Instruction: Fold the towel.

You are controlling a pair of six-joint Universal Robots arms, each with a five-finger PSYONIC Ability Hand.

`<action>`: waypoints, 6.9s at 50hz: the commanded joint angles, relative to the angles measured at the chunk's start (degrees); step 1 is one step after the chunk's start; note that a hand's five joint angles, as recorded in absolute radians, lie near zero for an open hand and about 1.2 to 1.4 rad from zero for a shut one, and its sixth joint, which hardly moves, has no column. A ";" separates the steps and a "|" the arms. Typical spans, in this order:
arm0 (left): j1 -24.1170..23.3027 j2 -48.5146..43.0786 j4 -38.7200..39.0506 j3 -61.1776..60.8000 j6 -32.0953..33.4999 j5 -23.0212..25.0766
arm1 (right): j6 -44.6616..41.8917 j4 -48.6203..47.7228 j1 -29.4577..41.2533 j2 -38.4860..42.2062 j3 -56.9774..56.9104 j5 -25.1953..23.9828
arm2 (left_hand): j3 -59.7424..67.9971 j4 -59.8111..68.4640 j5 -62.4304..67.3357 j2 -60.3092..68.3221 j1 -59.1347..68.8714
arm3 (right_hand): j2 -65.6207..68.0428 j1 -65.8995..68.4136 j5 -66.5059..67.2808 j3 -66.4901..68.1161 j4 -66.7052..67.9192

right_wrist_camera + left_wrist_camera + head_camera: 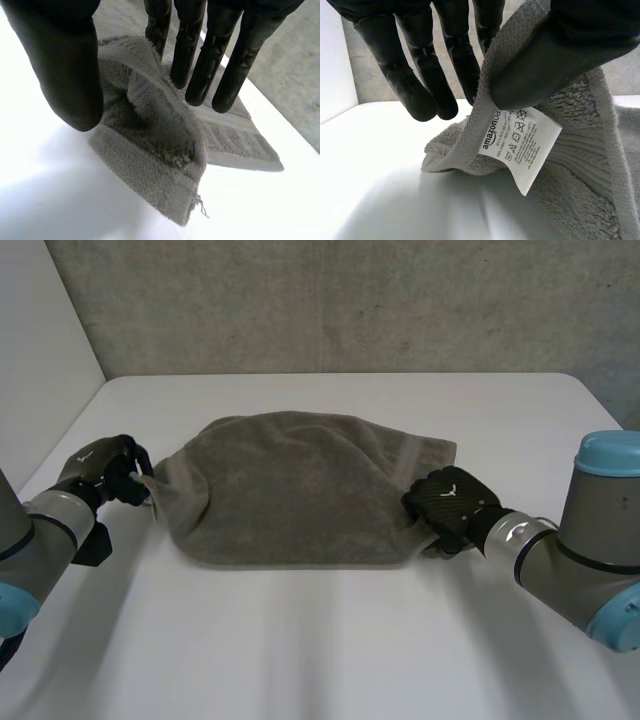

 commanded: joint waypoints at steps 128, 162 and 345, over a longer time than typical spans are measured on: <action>8.12 -6.70 -2.63 11.62 -8.02 10.21 | -2.63 7.04 -8.14 0.37 -14.56 -6.97 | -7.34 -6.82 -15.27 -5.78 -1.82 | 40.84 41.09 43.00 41.25 41.55; 20.08 18.72 -10.98 -9.32 -6.60 24.72 | -12.63 26.02 -22.29 -18.56 -3.48 -8.91 | -7.34 -6.82 -15.27 -5.78 -1.82 | 40.84 41.09 43.00 41.25 41.55; -6.38 2.10 12.14 -7.91 10.19 1.52 | 0.09 -5.95 5.58 1.94 4.25 12.37 | -76.96 -76.43 -84.89 -75.40 -71.44 | 18.62 18.87 20.78 19.03 19.33</action>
